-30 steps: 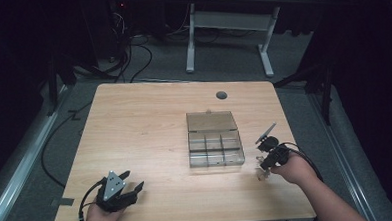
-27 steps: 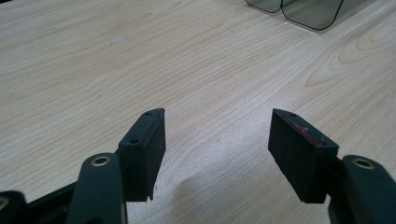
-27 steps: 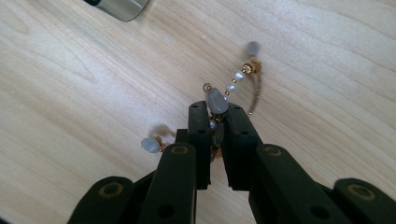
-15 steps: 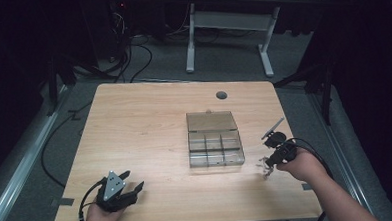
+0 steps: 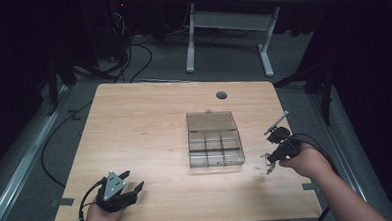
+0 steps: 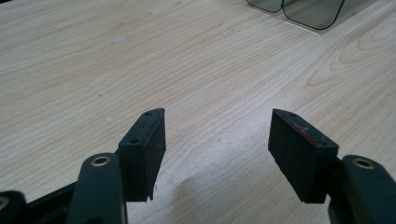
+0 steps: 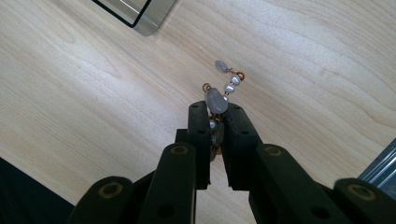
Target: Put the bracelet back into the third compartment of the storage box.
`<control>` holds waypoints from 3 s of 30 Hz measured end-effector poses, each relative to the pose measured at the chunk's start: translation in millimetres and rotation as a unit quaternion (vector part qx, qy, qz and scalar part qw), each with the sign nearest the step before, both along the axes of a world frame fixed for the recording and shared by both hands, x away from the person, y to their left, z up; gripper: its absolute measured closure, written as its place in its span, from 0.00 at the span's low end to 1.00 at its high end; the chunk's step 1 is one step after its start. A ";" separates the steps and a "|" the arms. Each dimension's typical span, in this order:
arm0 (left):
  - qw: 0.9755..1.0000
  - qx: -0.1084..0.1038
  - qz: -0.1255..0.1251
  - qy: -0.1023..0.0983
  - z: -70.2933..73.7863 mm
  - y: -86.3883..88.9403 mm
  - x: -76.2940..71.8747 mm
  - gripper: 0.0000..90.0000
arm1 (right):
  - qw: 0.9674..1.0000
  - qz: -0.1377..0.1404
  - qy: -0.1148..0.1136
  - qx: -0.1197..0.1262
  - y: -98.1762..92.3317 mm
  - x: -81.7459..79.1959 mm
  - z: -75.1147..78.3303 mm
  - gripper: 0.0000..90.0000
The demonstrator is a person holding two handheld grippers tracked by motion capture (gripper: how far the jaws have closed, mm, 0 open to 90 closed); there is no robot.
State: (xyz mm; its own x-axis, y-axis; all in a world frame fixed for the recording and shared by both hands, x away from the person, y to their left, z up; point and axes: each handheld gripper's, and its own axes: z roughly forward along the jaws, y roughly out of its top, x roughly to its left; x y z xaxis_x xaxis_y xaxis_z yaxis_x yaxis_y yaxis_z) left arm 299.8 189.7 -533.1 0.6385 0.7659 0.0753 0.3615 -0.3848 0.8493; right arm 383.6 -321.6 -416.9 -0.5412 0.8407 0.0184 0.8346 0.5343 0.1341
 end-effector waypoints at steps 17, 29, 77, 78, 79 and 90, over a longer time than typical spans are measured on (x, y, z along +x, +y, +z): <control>1.000 -0.004 -0.001 -0.001 0.1 0.5 -0.4 0.41 | 1.000 0.001 -0.004 0.003 3.0 7.1 8.8 0.92; 1.000 -0.005 -0.001 -0.002 0.0 0.7 -0.6 0.41 | 1.000 -0.003 -0.006 0.007 8.3 18.2 17.5 0.92; 1.000 -0.012 -0.001 -0.001 0.0 1.8 -0.4 0.41 | 0.999 0.040 -0.015 0.028 74.5 82.3 42.3 0.92; 1.000 -0.012 0.000 -0.001 0.1 2.0 -0.4 0.41 | 0.998 0.047 -0.017 0.031 78.6 85.6 40.3 0.92; 1.000 -0.012 0.000 -0.001 0.1 2.0 -0.4 0.41 | 0.998 0.047 -0.017 0.031 78.6 85.6 40.3 0.92; 1.000 -0.013 0.000 -0.003 0.1 2.6 -0.4 0.41 | 0.998 0.060 -0.006 0.030 97.7 98.9 28.1 0.92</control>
